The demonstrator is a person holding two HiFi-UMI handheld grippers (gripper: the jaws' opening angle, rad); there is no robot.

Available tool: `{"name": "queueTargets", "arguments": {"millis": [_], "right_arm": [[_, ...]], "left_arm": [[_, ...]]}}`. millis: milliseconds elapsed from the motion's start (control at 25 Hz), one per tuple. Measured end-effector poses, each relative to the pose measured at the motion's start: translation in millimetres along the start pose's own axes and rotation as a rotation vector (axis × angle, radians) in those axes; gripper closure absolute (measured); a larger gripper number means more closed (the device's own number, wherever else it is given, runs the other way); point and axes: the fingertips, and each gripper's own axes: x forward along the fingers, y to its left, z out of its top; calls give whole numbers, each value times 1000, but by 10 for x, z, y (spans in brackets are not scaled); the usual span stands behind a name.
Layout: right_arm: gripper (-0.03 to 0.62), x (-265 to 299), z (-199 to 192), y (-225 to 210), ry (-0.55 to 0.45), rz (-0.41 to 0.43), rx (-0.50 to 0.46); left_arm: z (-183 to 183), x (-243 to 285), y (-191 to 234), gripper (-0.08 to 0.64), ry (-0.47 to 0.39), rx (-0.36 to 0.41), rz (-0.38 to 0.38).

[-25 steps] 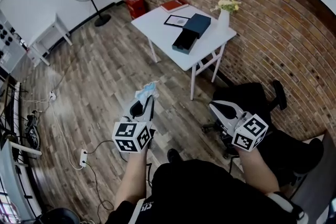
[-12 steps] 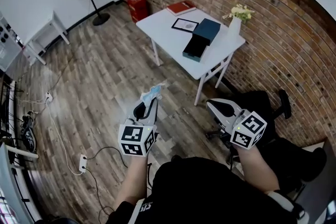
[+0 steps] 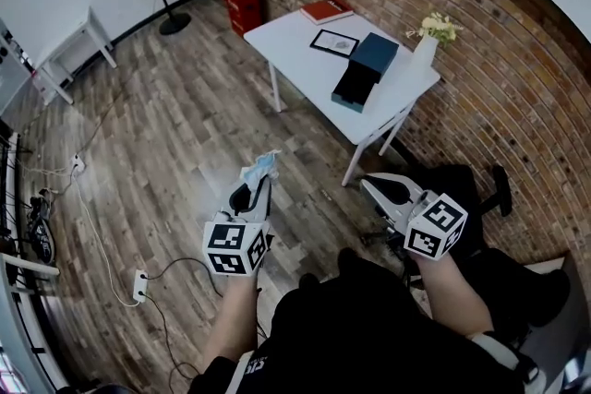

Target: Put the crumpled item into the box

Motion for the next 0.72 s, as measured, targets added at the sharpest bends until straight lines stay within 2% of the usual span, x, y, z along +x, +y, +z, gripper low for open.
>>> {"name": "queueTargets", "arguments": {"millis": [160,400,720], "right_arm": [[592,73,22,-263,4,-19,26],[592,379,117,-714,-18,16,53],[592,671,320,-1698,-26,4,85]], "left_arm": [[-19,178,39,492,12,-13,-9],[90,687,155,492,38,-4,1],[382,1724,123,492,61,26,-35]]}}
